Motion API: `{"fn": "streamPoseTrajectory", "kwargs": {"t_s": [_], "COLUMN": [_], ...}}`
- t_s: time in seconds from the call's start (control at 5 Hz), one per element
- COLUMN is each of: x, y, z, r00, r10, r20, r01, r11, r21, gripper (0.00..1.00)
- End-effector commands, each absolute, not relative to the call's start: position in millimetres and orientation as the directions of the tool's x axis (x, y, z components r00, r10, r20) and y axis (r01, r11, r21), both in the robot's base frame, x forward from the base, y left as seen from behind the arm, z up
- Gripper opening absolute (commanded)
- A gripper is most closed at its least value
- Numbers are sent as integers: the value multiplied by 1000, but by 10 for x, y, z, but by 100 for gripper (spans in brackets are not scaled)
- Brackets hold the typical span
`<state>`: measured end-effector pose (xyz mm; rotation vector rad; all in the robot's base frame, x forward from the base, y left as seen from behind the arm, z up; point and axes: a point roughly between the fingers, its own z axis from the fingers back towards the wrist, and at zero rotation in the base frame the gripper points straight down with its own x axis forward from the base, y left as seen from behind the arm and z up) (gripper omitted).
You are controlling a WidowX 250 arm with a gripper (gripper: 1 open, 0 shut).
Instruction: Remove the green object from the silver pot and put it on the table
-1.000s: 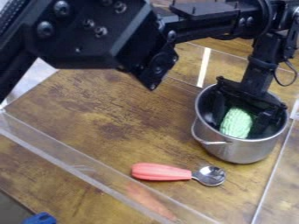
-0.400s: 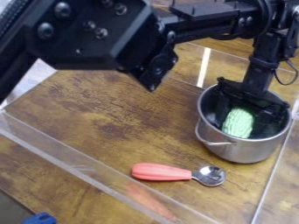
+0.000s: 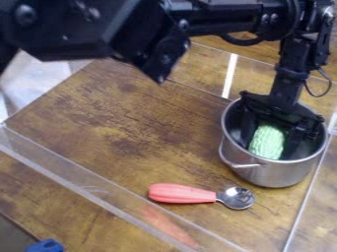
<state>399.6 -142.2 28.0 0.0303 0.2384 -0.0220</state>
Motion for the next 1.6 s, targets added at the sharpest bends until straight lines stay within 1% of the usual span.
{"fn": "streamPoseTrajectory", "kwargs": {"t_s": [0.0, 0.4, 0.8, 1.2, 1.4], "x": [3924, 3998, 4000, 3905, 3867], "y": [-1308, -1224, -1071, -844, -822], "z": [383, 377, 384, 426, 433], "r00": [976, 975, 972, 952, 954], "r10": [12, 30, 71, 204, 193], "r20": [-215, -220, -224, -230, -231], "r01": [-8, -25, -66, -201, -190], "r11": [1000, 999, 997, 979, 981], "r21": [23, 26, 30, 36, 37], "gripper": [0, 0, 0, 0, 100]}}
